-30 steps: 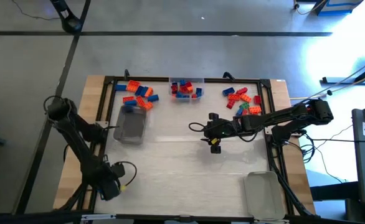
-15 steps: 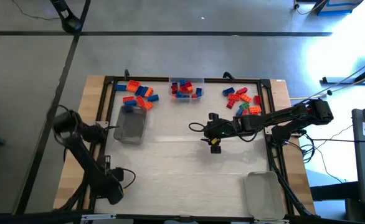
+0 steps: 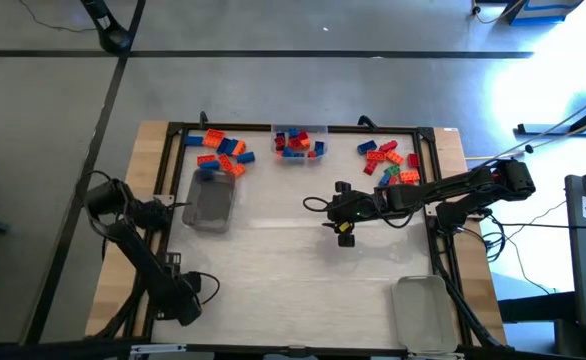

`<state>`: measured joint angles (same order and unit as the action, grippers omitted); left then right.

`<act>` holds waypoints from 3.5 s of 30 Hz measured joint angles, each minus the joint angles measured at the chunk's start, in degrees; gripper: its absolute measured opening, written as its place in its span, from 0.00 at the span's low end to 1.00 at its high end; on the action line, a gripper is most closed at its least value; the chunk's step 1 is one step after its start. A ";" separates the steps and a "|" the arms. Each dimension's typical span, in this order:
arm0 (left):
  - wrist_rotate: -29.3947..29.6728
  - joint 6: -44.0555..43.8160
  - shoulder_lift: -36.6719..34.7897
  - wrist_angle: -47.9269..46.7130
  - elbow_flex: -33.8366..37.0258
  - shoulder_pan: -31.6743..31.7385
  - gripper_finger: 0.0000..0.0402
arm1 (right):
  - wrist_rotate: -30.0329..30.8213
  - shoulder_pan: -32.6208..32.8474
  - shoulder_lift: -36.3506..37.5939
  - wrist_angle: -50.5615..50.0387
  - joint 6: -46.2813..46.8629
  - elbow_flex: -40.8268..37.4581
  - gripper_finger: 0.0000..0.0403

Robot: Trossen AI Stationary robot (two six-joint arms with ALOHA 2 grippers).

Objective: Sort blocks by size
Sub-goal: Put the red block into the transparent bin, then put the blue 4 stud game piece into the transparent bin

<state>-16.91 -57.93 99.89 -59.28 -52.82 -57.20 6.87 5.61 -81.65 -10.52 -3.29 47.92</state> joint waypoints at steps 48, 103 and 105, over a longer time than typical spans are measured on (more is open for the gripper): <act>44.16 62.97 -23.11 59.26 2.51 63.76 0.32 | 19.59 0.00 -0.65 6.50 10.81 0.00 0.48; 32.39 42.21 -34.07 17.98 -0.74 28.32 0.62 | 10.36 -2.58 -7.58 19.70 3.85 0.02 0.48; 32.37 33.27 -32.78 14.84 -0.72 22.76 0.62 | 10.16 -2.58 -7.58 19.56 3.87 0.02 0.48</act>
<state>15.47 -24.66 67.11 -44.44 -53.54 -34.44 17.04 3.03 -89.23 9.04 0.58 47.94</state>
